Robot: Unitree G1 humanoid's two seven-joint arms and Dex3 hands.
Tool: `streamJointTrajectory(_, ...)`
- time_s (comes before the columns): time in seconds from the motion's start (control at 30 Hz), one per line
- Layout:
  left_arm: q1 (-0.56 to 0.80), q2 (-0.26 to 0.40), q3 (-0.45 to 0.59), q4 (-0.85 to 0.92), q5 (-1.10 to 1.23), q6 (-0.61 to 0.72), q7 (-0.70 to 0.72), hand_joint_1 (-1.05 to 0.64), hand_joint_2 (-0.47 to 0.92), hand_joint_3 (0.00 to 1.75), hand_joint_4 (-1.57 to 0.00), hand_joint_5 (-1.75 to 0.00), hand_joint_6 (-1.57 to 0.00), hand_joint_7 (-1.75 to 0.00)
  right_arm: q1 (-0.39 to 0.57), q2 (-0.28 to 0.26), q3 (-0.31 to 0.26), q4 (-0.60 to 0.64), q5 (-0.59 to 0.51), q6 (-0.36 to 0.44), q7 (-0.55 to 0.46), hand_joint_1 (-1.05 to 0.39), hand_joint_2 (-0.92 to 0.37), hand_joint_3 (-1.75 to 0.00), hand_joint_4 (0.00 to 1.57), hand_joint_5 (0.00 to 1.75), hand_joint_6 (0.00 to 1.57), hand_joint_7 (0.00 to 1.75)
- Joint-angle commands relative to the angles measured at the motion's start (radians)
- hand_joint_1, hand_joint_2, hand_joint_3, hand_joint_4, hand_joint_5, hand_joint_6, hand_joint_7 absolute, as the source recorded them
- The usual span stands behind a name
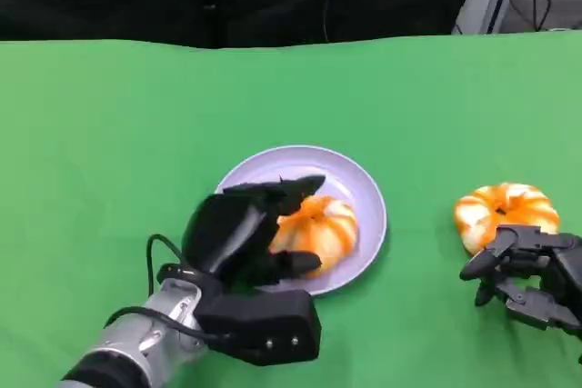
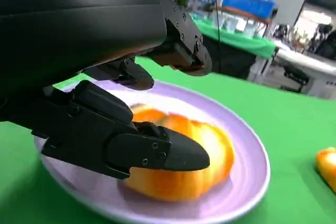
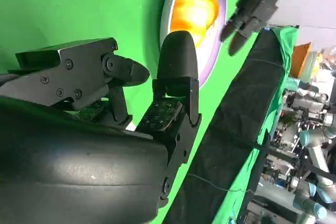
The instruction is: Grasp the bread from the table and place it into the plate.
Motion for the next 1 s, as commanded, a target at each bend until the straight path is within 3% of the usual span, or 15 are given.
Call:
streamJointTrajectory(0.03, 0.026, 0.033, 0.013, -0.047, -0.003, -0.008, 0.025, -0.83, 0.92, 0.42, -0.46, 0.0, -0.38, 0.0, 0.008, -0.012, -0.007, 0.001, 0.019, 0.006, 0.01, 0.04, -0.87, -0.54, 0.87, 1.36, 0.97, 0.88)
streamJointTrajectory(0.77, 0.181, 0.134, 0.08, -0.25, -0.001, -0.012, 0.037, -0.83, 0.92, 0.45, -0.47, -0.01, -0.41, -0.01, 0.01, -0.016, 0.0, 0.003, -0.007, -0.016, -0.019, 0.04, -0.83, -0.62, 0.88, 1.35, 0.97, 0.93)
streamJointTrajectory(1.0, 0.219, 0.156, 0.135, -0.235, -0.029, -0.136, 0.151, -0.76, 0.92, 0.35, -0.6, -0.04, -0.51, -0.03, 0.013, -0.018, -0.001, 0.003, 0.005, -0.002, -0.006, 0.04, -0.83, -0.63, 0.89, 1.35, 0.96, 0.93)
